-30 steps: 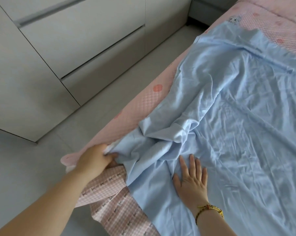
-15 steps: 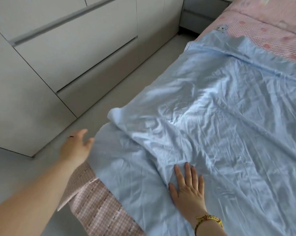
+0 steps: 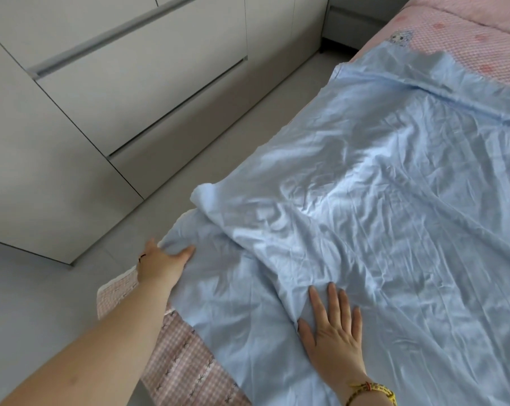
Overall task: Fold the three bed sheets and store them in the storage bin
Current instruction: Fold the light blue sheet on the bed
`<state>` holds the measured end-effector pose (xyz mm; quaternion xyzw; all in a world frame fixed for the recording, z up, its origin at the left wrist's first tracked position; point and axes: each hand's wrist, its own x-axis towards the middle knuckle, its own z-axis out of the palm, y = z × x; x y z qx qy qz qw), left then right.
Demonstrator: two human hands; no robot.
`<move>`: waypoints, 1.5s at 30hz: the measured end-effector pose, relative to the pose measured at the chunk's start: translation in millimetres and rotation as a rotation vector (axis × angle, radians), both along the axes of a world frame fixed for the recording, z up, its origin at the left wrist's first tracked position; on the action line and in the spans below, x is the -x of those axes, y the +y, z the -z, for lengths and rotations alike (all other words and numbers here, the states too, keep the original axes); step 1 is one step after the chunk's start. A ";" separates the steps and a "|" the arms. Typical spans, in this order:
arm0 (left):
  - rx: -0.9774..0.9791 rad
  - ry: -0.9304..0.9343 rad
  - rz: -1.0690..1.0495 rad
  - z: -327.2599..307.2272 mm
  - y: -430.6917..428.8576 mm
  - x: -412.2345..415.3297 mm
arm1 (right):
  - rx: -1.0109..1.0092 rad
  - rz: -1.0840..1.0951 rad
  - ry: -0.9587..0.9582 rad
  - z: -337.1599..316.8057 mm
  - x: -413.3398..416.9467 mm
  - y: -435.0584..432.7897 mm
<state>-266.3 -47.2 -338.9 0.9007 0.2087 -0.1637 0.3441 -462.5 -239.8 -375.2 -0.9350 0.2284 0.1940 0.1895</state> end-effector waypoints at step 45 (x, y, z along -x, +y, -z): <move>0.364 -0.141 0.880 28.8 -229.5 -222.0 | 0.364 0.702 -0.125 -2.9 -286.7 -239.6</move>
